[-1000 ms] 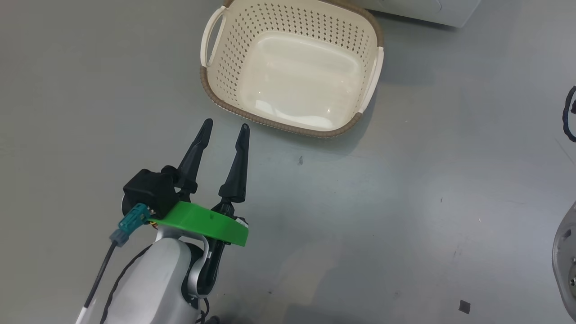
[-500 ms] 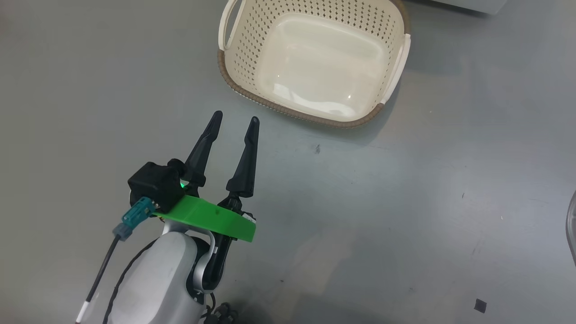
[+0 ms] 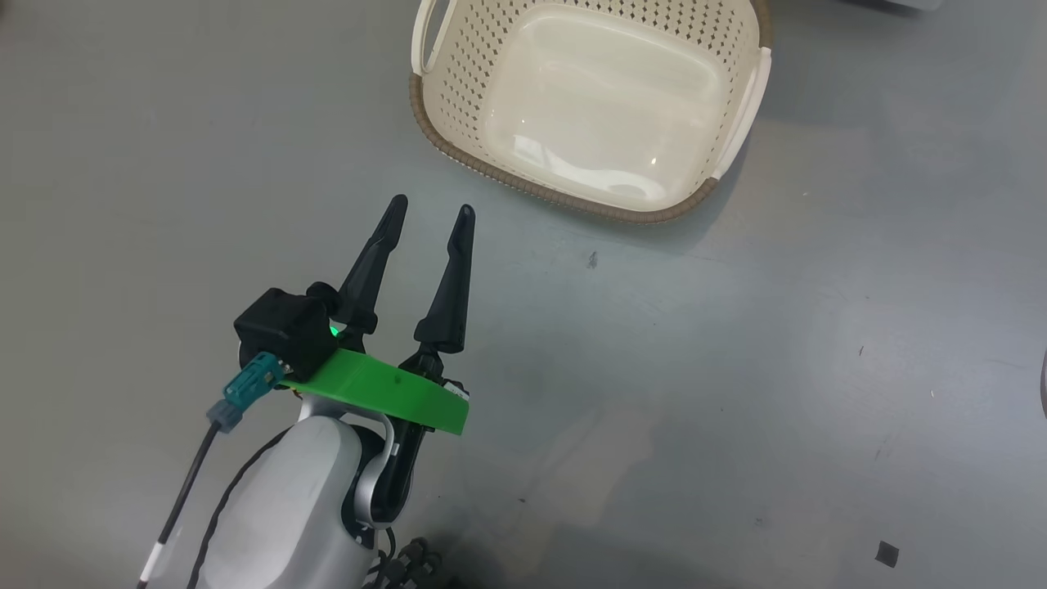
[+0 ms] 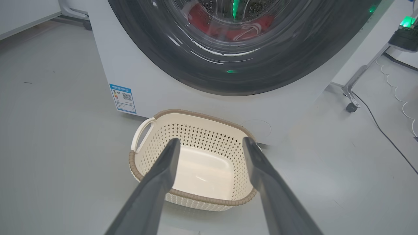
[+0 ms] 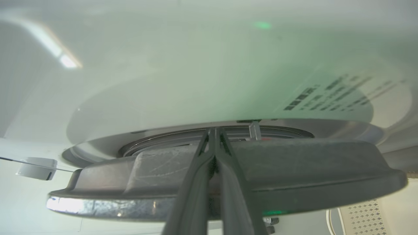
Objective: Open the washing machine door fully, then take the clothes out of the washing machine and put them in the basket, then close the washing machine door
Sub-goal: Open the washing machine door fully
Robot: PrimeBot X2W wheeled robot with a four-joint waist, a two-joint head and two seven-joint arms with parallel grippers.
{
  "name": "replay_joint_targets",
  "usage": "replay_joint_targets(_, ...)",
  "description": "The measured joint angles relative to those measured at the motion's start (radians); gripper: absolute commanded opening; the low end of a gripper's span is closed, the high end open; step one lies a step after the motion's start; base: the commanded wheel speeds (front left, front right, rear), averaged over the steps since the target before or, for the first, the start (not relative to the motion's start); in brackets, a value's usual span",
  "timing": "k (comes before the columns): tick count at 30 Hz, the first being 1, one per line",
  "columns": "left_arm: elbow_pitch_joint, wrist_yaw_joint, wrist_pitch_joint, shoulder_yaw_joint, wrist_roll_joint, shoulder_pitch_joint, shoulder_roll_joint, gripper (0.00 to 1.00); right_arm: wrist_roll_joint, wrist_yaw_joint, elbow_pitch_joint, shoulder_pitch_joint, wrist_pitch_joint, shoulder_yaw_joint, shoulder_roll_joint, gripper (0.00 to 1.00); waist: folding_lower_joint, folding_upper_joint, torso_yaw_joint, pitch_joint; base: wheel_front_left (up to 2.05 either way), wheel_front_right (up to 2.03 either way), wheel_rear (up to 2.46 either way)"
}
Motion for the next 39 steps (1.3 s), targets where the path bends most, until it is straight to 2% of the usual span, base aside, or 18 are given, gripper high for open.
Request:
replay_joint_targets(22, -0.006, 0.001, 0.000, 0.003, -0.005, -0.011, -0.001, 1.00, 0.067, 0.000, 0.118, -0.025, 0.086, -0.020, -0.009, 0.00, 0.0000, 0.0000, -0.004, -0.018, 0.00, 0.00, 0.00)
replay_joint_targets(39, 0.013, 0.001, 0.000, 0.005, 0.003, -0.010, -0.001, 1.00, 0.085, 0.014, 0.193, 0.078, 0.149, -0.023, -0.009, 0.00, 0.0000, 0.0000, -0.016, -0.092, 0.00, 0.00, 0.00)
